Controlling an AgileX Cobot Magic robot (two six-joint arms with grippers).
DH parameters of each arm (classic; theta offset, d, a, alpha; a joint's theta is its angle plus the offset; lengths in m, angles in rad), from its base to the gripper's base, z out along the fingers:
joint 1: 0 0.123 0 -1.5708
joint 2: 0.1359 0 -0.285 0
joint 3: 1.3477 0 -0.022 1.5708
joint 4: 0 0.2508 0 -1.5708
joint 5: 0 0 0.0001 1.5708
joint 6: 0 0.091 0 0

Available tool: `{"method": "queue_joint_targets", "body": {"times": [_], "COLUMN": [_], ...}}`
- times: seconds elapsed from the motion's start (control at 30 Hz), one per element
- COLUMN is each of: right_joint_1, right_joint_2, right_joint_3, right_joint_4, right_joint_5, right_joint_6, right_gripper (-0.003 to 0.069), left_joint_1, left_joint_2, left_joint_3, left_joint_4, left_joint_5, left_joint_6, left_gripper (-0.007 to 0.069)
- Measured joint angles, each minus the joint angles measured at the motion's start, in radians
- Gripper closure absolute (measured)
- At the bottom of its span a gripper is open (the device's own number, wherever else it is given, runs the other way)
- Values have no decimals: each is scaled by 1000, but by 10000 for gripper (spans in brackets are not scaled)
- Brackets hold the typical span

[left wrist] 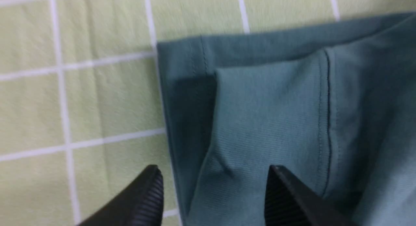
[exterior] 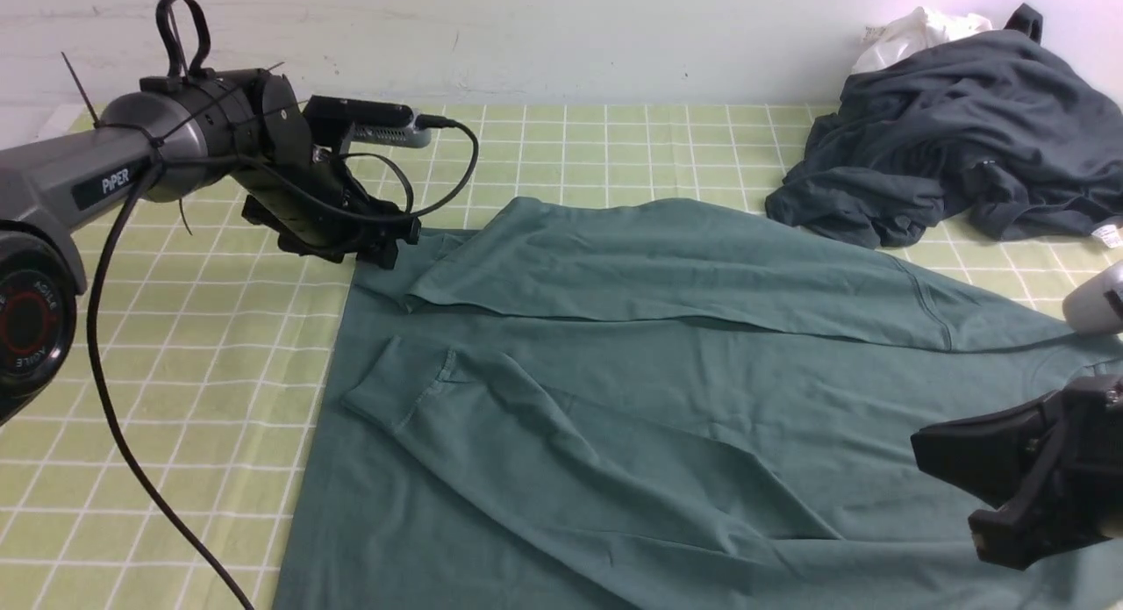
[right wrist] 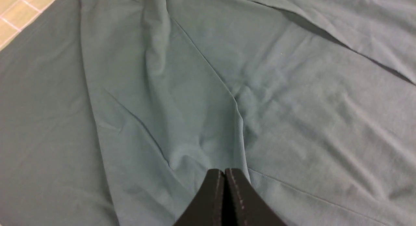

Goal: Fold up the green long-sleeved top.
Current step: Use the left arm to clamp the cuff farthest from it

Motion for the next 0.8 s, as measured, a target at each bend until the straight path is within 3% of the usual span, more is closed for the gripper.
{"method": "queue_joint_targets", "body": {"times": [0.37,0.7,0.8], "right_joint_1": [0,0,0], "right_joint_2": [0,0,0], "right_joint_3": [0,0,0], "right_joint_4": [4,17,24], "right_joint_5": [0,0,0], "right_joint_6": [0,0,-2], "right_gripper": [665,665,665], "left_joint_1": [-6,-6,-6], "left_joint_2": [3,-32,-23], "left_joint_3": [-10,-137,-142], "left_joint_4": [2,2,14], "left_joint_5": [24,154,145], "left_joint_6": [3,24,51], "left_gripper": [598,629,591]}}
